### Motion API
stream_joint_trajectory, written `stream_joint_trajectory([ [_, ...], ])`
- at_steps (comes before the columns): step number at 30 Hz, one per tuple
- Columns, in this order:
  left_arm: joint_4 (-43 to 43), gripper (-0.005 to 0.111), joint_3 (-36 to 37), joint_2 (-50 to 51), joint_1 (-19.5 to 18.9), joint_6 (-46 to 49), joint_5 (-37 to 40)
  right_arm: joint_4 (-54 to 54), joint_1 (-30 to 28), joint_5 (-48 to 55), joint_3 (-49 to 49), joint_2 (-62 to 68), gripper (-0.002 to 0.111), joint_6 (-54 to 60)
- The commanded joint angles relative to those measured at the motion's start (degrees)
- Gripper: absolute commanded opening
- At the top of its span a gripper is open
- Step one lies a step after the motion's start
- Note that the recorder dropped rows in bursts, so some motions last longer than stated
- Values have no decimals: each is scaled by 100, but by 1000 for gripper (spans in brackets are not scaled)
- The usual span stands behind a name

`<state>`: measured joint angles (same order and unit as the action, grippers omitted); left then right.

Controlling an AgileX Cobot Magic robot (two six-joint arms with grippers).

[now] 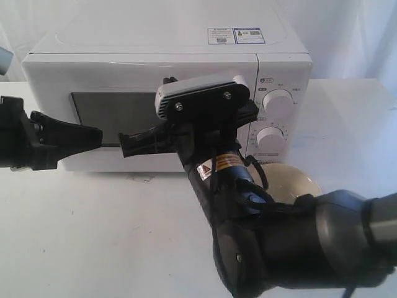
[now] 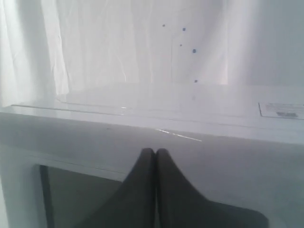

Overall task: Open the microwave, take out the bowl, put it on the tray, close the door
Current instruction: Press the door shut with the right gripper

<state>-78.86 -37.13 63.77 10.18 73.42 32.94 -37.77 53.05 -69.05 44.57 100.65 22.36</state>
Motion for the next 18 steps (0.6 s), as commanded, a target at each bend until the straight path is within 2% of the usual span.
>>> stream_joint_trajectory([
  [1, -100, 0, 39, -57, 47, 30, 671, 5, 228, -91, -418, -461, 0, 140],
  [3, -78, 0, 39, -200, 47, 43, 893, 5, 306, -91, -614, -617, 0, 149],
  [6, 127, 0, 63, -529, 47, -295, 520, 5, 429, -91, -853, -794, 0, 154],
  [13, 93, 0, 596, -1411, 47, -426, -601, 51, 458, -91, -1001, -859, 0, 154],
  [18, 93, 0, 607, -1443, 47, -426, -616, 51, 458, -91, -1001, -859, 0, 154],
])
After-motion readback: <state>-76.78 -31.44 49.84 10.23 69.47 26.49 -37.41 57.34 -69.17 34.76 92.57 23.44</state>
